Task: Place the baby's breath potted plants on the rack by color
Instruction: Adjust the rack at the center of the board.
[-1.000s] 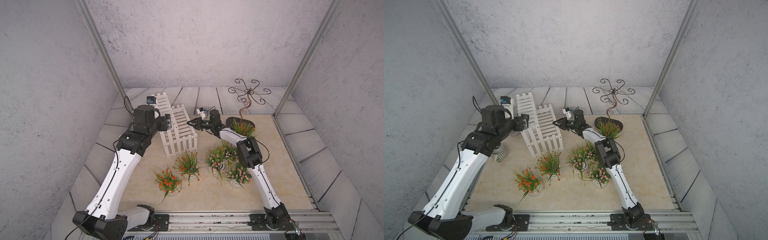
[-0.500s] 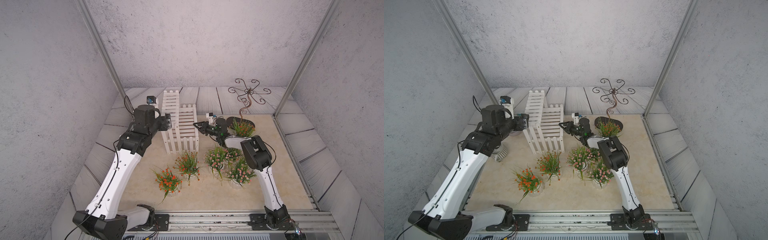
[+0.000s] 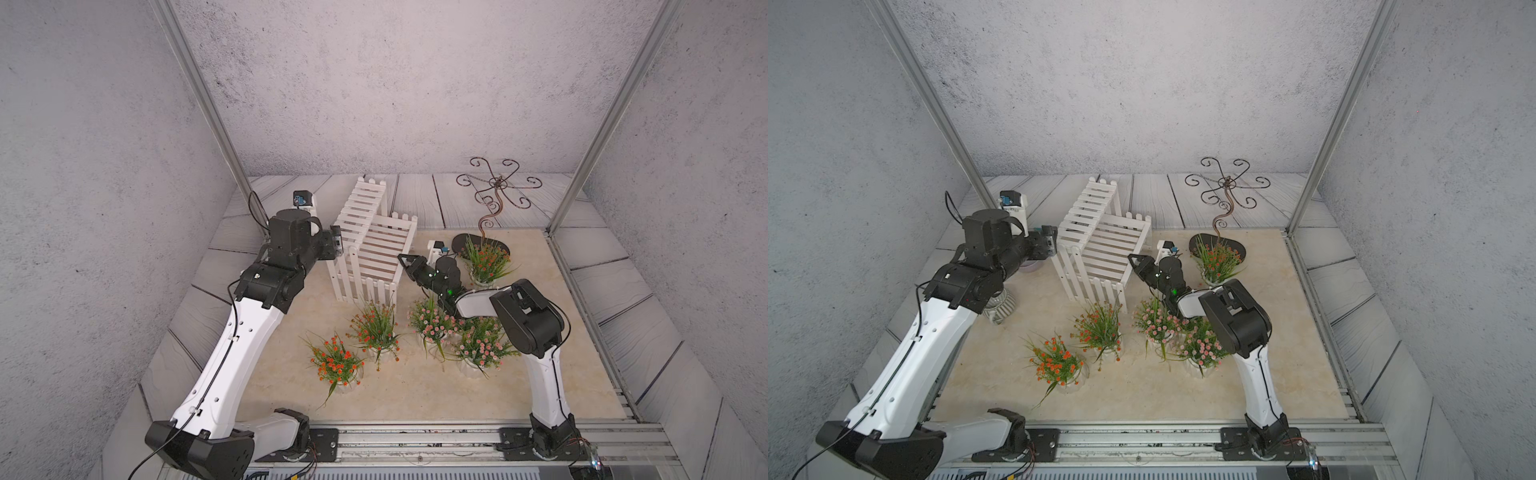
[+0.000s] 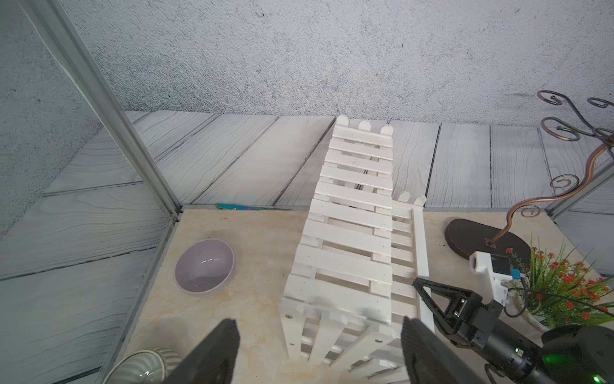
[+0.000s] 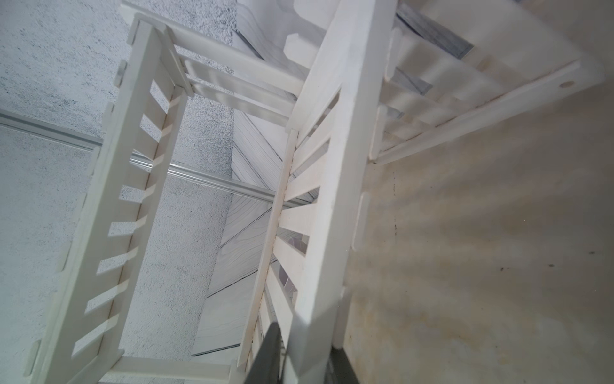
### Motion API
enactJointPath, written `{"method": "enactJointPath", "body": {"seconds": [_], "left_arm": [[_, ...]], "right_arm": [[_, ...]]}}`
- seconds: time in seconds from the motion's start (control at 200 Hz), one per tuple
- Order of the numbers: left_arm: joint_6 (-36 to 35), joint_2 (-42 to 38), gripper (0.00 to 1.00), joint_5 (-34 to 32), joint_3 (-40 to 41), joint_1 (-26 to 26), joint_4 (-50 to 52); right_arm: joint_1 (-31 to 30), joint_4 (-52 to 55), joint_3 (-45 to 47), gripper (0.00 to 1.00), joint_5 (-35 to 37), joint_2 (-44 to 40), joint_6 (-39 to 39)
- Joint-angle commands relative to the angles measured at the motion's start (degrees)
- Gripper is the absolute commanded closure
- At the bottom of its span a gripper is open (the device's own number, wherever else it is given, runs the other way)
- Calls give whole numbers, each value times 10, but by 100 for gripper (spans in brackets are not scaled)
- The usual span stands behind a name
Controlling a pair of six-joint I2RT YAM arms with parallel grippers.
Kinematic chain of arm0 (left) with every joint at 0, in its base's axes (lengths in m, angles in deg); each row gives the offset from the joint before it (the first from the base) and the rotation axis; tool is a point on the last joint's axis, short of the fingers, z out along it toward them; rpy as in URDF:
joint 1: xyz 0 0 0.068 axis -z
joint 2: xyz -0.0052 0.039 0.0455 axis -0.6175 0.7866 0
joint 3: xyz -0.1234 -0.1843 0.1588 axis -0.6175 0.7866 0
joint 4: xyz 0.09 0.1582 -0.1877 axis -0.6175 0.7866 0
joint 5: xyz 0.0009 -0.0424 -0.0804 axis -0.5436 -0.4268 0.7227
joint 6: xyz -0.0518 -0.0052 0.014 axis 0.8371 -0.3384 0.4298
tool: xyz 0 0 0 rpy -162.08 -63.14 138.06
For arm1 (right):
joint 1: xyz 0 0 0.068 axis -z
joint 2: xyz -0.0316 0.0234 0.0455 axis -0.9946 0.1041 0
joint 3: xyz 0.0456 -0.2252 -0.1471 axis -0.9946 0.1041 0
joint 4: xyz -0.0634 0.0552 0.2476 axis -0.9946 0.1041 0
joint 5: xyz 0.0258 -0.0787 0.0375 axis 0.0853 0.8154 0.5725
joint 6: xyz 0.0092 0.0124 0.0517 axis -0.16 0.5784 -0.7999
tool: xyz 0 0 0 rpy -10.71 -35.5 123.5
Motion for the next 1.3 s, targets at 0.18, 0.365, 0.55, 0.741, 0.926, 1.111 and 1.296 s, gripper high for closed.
{"method": "enactJointPath", "body": {"seconds": [0.18,0.365,0.55,0.741,0.926,1.111,1.296], "left_arm": [[-9,-3,19,-19,26,5,-7],[-9,-5,19,-16,41,5,-13],[-15,-3,19,-14,44,5,-13],[-24,6,19,-10,31,5,-11],[-24,11,19,-6,28,5,-12],[-26,9,19,-3,27,5,-7],[-28,8,19,-2,27,5,-4]], "right_arm": [[-22,141,-11,18,32,-68,188],[11,221,-31,11,14,-76,195],[72,201,-102,14,-105,-18,133],[113,236,-233,20,-277,67,73],[113,331,-280,21,-318,85,116],[113,409,-291,22,-314,82,172],[114,448,-344,25,-320,118,182]]}}
